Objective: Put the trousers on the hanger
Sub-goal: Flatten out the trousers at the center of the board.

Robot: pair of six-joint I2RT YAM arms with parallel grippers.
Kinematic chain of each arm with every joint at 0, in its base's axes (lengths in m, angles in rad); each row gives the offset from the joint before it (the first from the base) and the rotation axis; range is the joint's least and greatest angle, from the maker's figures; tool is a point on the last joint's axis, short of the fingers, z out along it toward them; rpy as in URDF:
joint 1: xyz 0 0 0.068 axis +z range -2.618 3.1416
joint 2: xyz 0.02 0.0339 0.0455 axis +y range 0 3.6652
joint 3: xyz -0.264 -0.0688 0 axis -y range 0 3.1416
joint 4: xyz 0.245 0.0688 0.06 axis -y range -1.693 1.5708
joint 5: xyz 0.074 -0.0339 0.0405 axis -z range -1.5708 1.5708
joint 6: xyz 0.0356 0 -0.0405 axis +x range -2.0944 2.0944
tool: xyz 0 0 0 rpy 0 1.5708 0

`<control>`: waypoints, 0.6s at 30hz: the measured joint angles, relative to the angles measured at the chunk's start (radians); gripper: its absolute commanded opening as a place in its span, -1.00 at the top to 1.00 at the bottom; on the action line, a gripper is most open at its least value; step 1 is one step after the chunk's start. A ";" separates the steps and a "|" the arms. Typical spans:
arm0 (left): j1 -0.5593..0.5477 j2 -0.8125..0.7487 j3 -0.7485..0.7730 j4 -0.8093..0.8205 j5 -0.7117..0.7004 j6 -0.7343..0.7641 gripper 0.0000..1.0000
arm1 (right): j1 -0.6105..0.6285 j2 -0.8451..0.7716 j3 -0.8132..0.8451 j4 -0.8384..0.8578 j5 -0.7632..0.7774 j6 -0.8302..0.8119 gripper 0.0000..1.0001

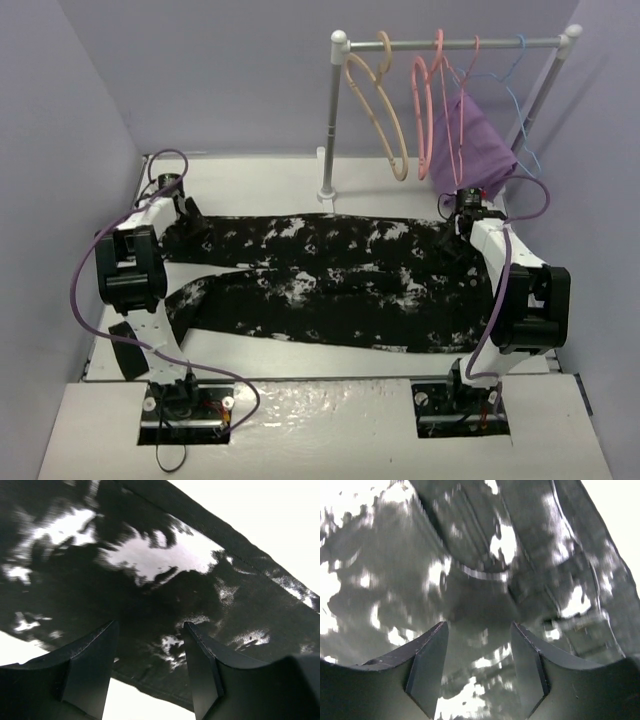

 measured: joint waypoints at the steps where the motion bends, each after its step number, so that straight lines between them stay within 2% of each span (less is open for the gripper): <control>1: -0.006 0.008 0.000 0.002 0.000 0.000 -0.02 | -0.006 0.022 0.006 0.017 0.000 0.000 0.01; 8: -0.035 0.034 0.005 0.015 -0.016 0.001 -0.02 | -0.037 0.217 0.044 0.140 -0.005 0.002 -0.06; 18: -0.052 0.120 0.125 0.001 -0.021 -0.007 -0.02 | -0.104 0.359 0.211 0.209 -0.013 -0.016 -0.10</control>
